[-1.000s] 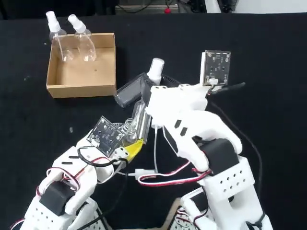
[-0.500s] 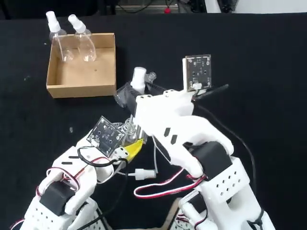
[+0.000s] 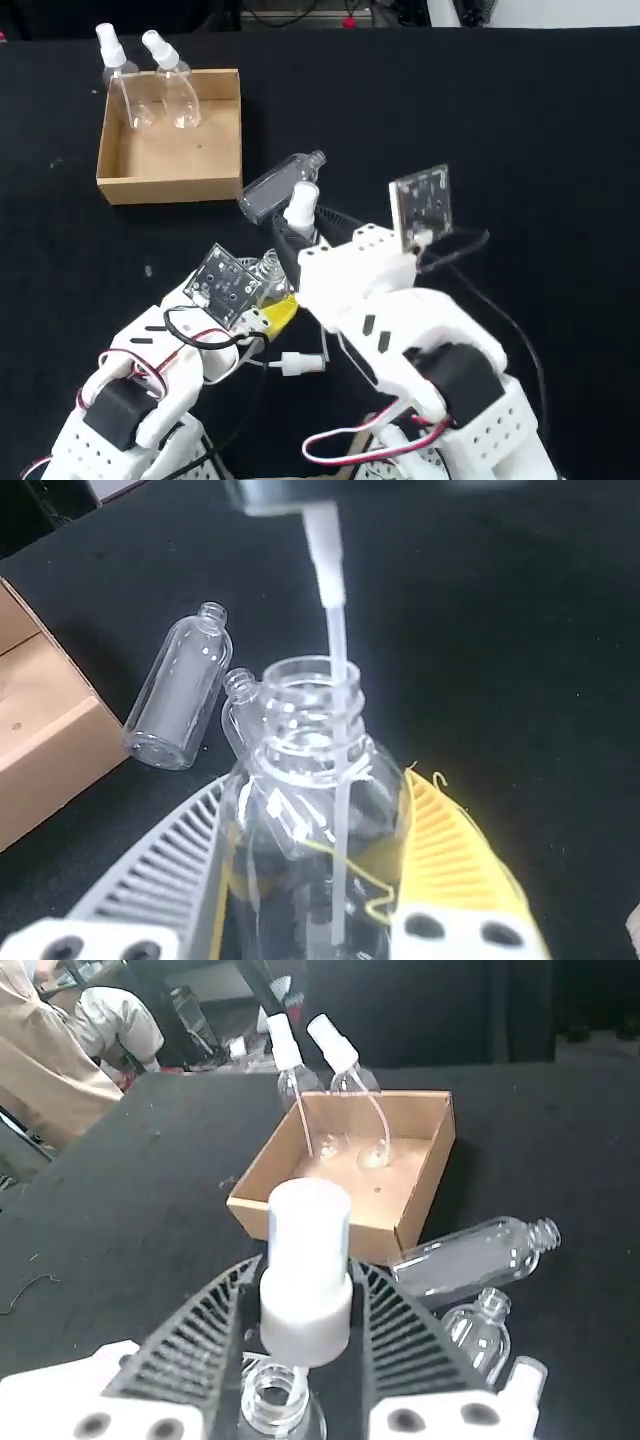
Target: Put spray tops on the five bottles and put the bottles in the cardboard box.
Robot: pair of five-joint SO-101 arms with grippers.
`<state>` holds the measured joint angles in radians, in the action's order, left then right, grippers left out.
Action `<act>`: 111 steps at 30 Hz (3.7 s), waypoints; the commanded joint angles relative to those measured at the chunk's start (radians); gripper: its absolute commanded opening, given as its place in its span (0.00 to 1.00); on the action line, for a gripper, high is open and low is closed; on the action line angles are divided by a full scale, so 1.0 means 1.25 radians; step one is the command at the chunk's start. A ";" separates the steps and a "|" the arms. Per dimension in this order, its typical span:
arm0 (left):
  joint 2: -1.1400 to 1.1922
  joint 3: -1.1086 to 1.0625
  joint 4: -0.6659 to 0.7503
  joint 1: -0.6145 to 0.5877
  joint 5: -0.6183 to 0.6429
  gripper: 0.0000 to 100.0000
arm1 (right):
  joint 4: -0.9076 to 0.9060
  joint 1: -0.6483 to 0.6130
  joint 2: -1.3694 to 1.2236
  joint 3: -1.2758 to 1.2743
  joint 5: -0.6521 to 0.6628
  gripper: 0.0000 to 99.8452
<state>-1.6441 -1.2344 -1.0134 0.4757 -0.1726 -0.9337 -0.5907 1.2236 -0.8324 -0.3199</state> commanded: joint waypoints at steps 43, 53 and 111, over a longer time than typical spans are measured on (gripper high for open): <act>-0.006 0.009 0.002 -0.004 0.002 0.10 | 0.048 -0.117 0.106 -0.144 0.220 0.19; -0.006 0.009 0.002 -0.004 0.002 0.10 | -0.088 -0.115 0.106 0.019 0.237 0.19; -0.006 0.009 0.001 -0.004 0.002 0.10 | -0.022 0.007 -0.029 0.044 0.236 0.04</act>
<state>-1.6425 -1.2451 -1.0165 0.4680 -0.1726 -0.9659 -0.5892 1.1776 -0.7818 -0.0330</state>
